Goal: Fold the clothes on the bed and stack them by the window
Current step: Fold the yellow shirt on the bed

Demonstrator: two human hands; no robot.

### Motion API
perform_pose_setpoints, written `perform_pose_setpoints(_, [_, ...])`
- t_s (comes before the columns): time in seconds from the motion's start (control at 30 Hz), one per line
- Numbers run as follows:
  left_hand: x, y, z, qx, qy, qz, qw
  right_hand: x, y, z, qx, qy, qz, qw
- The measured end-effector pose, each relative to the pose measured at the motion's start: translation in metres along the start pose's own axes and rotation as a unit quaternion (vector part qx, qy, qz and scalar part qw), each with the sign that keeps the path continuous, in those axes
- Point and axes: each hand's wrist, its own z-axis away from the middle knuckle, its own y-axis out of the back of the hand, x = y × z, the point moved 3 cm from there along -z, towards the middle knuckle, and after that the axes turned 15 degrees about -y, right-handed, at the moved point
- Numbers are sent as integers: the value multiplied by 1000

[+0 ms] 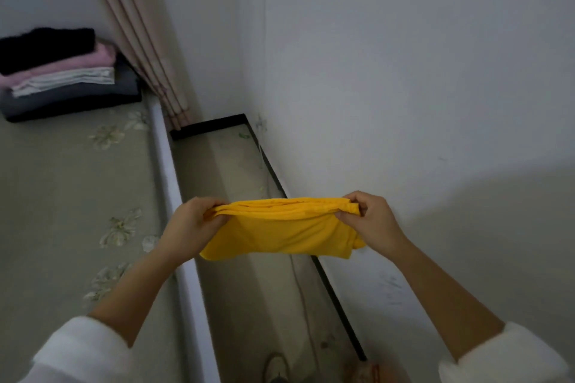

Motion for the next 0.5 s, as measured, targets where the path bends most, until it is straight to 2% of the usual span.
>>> perform_pose_setpoints(0.5, [-168,84,-194,107,125,-78,983,-150,-72,-321,-105,40,-96,989])
